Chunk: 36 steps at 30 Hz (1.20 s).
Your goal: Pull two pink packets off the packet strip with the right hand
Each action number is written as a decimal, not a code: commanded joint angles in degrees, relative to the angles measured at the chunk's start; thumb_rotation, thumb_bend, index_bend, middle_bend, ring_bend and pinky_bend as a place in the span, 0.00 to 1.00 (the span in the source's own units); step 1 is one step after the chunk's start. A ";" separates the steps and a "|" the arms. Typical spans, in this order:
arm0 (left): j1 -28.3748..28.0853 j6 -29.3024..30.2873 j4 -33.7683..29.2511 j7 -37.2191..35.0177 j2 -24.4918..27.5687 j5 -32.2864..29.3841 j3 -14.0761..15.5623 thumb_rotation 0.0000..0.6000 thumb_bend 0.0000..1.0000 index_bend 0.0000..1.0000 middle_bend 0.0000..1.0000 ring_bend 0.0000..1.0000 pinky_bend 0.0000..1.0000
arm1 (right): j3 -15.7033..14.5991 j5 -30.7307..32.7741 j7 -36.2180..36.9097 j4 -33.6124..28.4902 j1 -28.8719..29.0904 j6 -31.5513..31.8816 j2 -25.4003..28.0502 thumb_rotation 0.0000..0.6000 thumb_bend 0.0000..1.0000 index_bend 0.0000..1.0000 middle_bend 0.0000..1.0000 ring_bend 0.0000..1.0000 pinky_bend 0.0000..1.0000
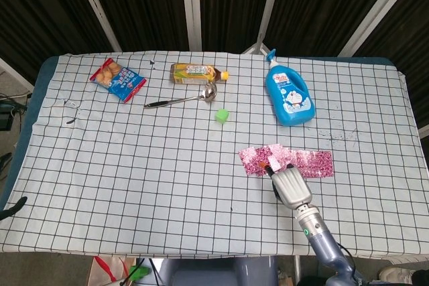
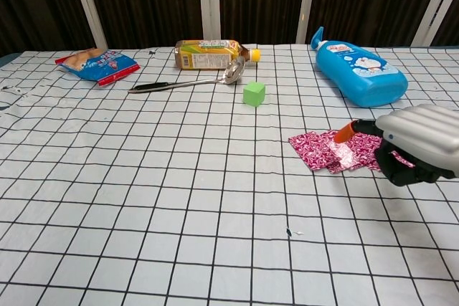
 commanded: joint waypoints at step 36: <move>-0.02 -0.22 -0.14 0.98 -0.22 -1.14 -0.39 1.00 0.28 0.13 0.00 0.00 0.10 | -0.12 10.06 -5.77 5.62 5.69 -1.34 -7.32 1.00 0.83 0.24 0.84 0.82 0.43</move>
